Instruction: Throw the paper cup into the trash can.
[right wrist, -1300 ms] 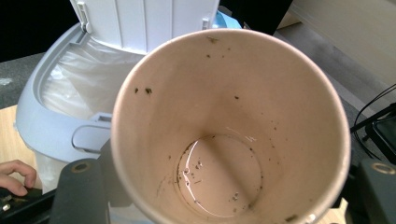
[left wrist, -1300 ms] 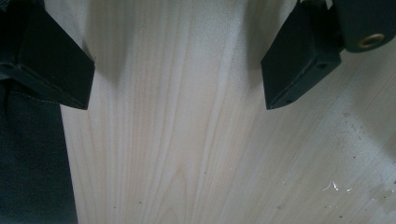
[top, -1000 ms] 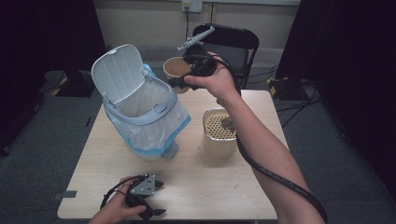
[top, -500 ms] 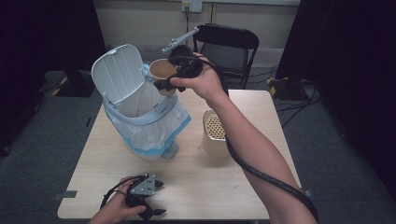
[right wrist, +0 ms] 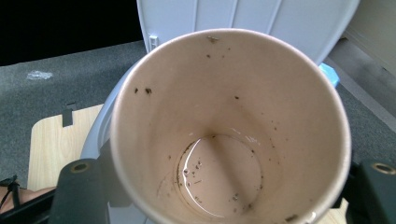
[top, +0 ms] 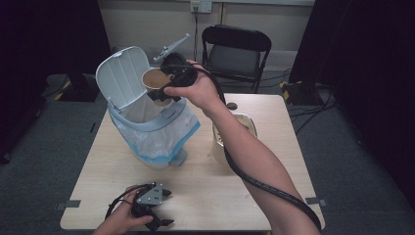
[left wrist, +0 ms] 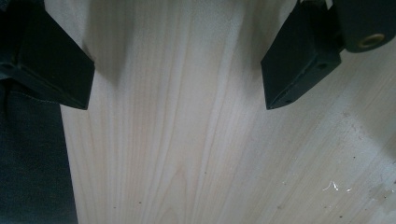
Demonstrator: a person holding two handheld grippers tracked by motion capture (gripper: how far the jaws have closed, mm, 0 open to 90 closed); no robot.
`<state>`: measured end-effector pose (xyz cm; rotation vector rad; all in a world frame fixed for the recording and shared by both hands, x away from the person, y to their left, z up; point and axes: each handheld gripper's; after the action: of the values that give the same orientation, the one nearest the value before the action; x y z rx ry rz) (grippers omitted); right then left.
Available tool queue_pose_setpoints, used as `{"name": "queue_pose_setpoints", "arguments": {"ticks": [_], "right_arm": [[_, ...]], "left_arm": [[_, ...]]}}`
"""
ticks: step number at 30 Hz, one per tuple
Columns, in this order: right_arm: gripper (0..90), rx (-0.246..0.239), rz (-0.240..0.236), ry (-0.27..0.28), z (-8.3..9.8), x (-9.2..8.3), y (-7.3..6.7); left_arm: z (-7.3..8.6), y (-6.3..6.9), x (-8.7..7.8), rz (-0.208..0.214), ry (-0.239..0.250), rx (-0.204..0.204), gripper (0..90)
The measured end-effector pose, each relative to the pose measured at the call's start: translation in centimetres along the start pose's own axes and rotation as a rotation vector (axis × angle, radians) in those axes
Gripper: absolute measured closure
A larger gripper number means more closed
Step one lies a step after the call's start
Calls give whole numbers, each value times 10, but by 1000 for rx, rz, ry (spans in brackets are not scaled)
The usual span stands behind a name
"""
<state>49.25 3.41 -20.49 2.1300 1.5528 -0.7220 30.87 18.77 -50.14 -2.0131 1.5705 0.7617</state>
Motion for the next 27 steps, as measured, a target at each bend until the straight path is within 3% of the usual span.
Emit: {"name": "queue_pose_setpoints", "arguments": {"ticks": [13,27], "right_arm": [[279,-8,-18,-4,0,21,-3],[272,6,-50,-20,3,59,1]], "left_arm": [[0,0,0,0,0,0,90],[0,0,0,4,-5,-4,90]]}}
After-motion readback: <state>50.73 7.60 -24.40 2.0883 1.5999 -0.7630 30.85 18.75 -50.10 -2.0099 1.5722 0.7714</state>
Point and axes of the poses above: each handheld gripper's, and its own axes: x roughly forward along the jaws, z roughly out of its underside, y roughly to its right, and after that the axes turned 4 degrees about -z, right-handed
